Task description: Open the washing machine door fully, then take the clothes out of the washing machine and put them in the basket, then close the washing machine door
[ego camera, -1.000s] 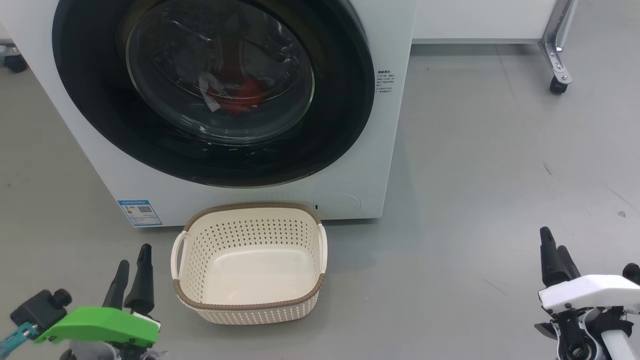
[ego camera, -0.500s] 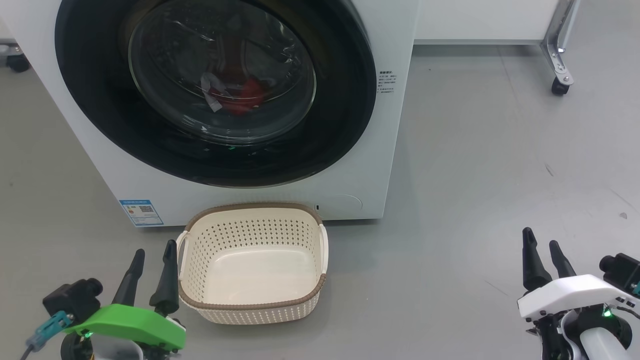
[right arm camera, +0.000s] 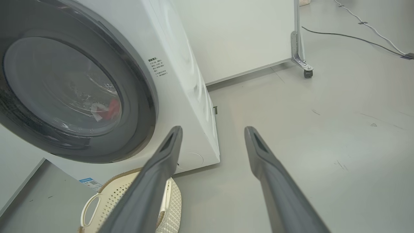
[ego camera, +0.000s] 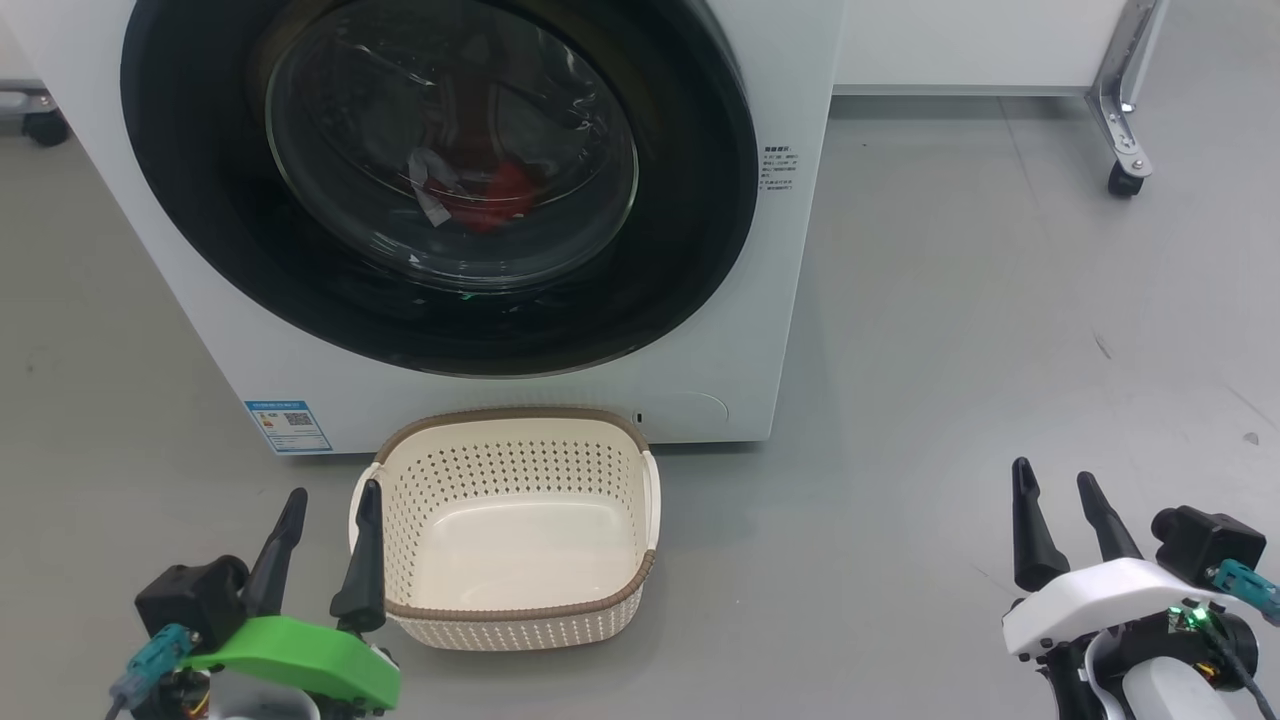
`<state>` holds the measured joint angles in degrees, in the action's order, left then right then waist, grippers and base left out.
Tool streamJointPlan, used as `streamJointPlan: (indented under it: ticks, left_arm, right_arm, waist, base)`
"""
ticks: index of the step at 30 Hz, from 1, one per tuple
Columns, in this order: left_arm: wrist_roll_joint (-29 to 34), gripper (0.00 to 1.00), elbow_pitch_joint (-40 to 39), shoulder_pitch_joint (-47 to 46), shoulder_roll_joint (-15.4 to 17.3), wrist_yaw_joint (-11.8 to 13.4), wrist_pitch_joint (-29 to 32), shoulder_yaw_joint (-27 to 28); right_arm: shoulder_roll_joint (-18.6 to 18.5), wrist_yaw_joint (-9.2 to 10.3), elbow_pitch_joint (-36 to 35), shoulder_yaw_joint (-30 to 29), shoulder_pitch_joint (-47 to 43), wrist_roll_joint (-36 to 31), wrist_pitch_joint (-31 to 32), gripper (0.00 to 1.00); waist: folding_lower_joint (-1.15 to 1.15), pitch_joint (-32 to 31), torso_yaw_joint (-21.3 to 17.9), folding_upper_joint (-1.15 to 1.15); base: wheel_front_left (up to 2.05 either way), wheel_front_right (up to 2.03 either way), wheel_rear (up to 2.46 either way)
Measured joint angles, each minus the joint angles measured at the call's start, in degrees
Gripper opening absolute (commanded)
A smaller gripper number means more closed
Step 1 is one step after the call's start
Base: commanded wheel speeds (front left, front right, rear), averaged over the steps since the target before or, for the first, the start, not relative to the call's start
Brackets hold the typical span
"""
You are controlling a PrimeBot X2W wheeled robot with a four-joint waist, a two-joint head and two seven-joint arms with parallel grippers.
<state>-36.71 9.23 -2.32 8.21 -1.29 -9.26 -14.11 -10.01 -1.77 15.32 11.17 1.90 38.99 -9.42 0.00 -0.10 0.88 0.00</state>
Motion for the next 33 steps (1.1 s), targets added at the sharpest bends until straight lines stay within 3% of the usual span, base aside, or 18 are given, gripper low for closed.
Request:
streamJointPlan:
  ticks: [26,33]
  left_arm:
    - [15.73,1.00,1.64,0.18,-0.33,3.10,-5.03,-2.89]
    - [16.74,1.00,3.27,0.20,-0.40,3.86,-5.17,-2.80]
  right_arm:
    - [0.59,2.52,0.00,1.83,-0.01,-18.05,-4.71,1.00]
    - [1.27,2.99,0.08,0.99,-0.10,-18.47,-4.78,1.00]
  waist:
    - [0.00,-0.28,0.59,0.00]
    - [0.00,-0.30,0.59,0.00]
  base:
    - [0.00,0.00,0.00]
    - [0.00,0.00,0.00]
